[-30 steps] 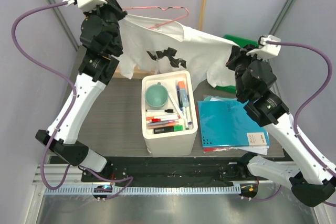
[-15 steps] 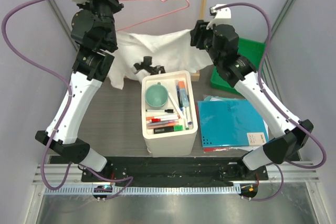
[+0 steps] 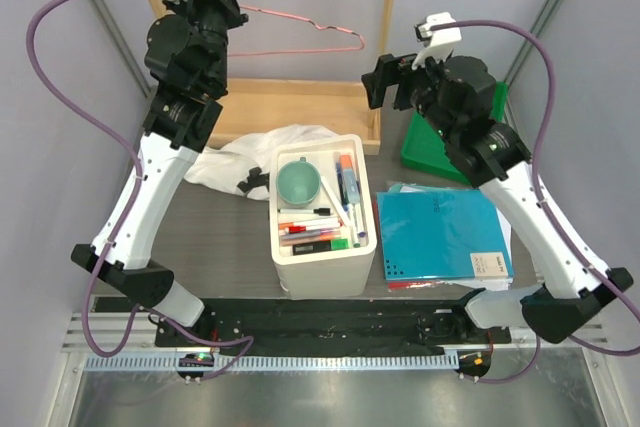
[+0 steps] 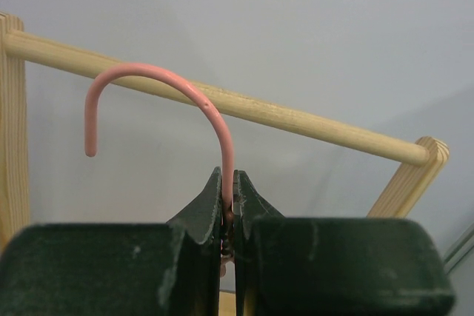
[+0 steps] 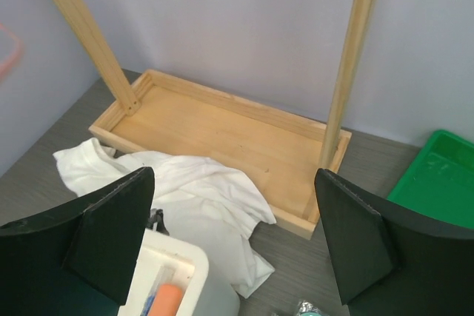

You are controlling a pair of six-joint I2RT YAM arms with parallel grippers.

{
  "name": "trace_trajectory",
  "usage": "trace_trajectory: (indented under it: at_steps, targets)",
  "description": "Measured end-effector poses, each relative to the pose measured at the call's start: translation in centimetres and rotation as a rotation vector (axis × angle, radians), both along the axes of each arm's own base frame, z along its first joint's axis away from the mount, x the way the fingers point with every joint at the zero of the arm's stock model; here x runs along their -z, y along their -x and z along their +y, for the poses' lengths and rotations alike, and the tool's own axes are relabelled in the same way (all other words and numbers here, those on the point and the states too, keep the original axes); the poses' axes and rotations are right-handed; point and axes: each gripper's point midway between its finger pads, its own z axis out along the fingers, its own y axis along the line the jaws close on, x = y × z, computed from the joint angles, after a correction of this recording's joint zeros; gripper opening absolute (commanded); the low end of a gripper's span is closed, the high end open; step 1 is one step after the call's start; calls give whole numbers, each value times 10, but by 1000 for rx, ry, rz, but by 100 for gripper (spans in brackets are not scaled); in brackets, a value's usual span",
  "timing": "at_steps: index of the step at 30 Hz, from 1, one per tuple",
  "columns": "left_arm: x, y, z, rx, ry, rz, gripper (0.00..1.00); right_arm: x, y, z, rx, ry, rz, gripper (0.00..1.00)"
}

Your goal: Remove the t-shirt from the hanger

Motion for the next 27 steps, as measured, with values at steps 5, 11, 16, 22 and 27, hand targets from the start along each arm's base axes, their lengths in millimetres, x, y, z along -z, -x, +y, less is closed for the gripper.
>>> trace_trajectory:
  at_steps: [5,11,16,22,27]
  targets:
    - [9,-1,-9,40,-64,35,0,-22,42,-2,-117,-4,-31,94]
    - [22,-2,-23,104,-146,82,0,-47,96,9,-339,-2,-55,94]
    - [29,0,-38,182,-181,96,0,-76,109,25,-456,-25,-100,84]
    - [35,4,-54,270,-189,108,0,-73,89,53,-529,-37,-67,71]
    - [40,10,-68,319,-213,122,0,-50,77,70,-545,-25,3,58]
